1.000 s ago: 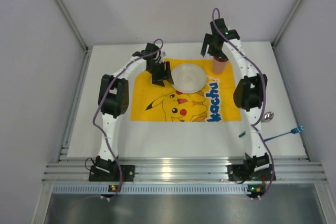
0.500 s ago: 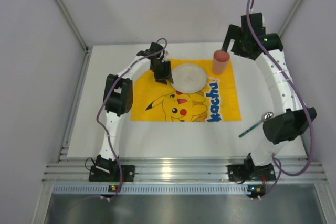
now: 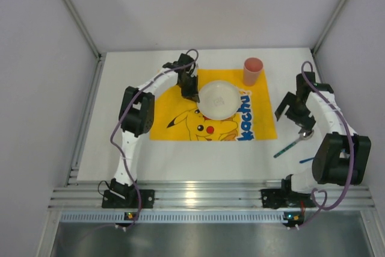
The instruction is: Set the dinner table for one person
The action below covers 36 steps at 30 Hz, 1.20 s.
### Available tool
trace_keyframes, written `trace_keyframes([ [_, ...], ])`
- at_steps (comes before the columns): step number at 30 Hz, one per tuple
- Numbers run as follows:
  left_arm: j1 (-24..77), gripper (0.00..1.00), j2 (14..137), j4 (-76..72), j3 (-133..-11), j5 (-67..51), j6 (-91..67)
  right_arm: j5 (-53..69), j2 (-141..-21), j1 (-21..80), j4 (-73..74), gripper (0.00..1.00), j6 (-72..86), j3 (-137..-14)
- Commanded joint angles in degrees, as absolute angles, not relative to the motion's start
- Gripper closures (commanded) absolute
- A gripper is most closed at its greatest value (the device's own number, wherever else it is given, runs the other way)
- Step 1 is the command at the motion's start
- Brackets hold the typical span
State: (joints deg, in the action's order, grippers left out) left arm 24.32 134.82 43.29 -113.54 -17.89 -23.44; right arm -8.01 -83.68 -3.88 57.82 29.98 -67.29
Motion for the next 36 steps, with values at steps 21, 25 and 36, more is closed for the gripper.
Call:
trace_keyframes([
  [21,25.5,0.28,108.1,37.1,-80.2,-15.6,-26.9,-4.0,-85.5,-10.6,45.8,0.33,34.5,-49.7],
  [25,25.5,0.29,107.0,37.9,-79.5,-14.7,-26.6,-6.0,-83.9,-13.5,44.3,0.36,34.6,-46.6],
  [36,25.5,0.30,107.2,38.9,-80.8,-14.4,-26.4,-7.2,-82.8,-14.9,38.0,1.00,35.2,-41.1],
])
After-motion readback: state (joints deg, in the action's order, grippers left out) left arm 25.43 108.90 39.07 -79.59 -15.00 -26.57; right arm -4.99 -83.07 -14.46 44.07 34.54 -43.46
